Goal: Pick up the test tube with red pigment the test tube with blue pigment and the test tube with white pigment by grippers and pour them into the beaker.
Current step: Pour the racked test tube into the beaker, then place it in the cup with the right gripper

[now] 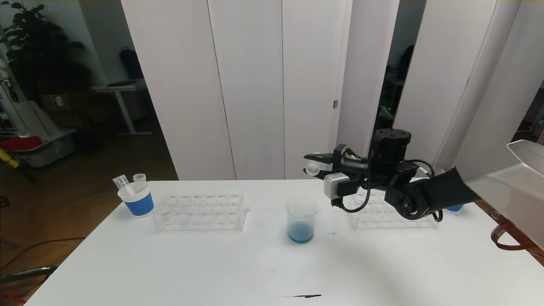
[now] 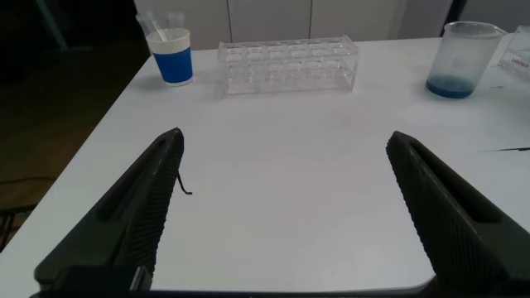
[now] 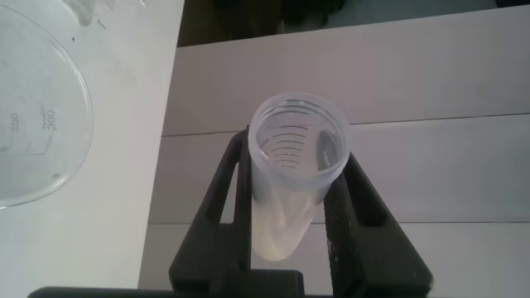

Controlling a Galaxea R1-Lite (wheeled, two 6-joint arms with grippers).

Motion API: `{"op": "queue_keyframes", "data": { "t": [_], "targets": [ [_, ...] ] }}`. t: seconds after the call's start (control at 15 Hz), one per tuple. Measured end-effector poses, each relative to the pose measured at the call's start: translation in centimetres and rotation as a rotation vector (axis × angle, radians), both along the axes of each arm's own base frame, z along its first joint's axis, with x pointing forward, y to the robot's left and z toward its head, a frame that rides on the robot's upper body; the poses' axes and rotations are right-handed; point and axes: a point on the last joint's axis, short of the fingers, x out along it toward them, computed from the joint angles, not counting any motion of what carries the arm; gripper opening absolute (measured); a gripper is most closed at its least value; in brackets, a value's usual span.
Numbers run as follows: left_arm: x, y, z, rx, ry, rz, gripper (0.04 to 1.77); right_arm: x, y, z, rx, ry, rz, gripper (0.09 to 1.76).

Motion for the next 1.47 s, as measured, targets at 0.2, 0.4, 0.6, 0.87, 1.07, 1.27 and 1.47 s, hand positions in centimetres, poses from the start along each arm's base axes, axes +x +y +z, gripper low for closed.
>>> {"op": "queue_keyframes", "data": {
  "t": [0.2,0.4,0.6,0.87,1.07,1.27,1.47],
  "targets": [
    [0.0,0.0,0.0,0.0,0.0,0.0,1.75,0.6,0.1,0.0,-0.022,-0.068,0.013,0.57],
    [0.0,0.0,0.0,0.0,0.0,0.0,1.75,1.3,0.5,0.0,-0.037,-0.132,0.024,0.57],
    [0.0,0.0,0.0,0.0,0.0,0.0,1.75,1.8,0.8,-0.3,-0.05,-0.168,0.029,0.57],
    [0.0,0.0,0.0,0.0,0.0,0.0,1.75,2.4,1.1,-0.7,-0.054,-0.188,0.029,0.57],
    [0.0,0.0,0.0,0.0,0.0,0.001,1.75,2.6,1.3,-0.9,-0.057,-0.197,0.03,0.57],
    [0.0,0.0,0.0,0.0,0.0,0.0,1.75,2.9,1.3,-0.8,-0.065,-0.223,0.029,0.57],
    [0.0,0.0,0.0,0.0,0.0,0.0,1.75,3.0,1.3,-0.5,-0.083,-0.28,0.033,0.57]
  ]
}}
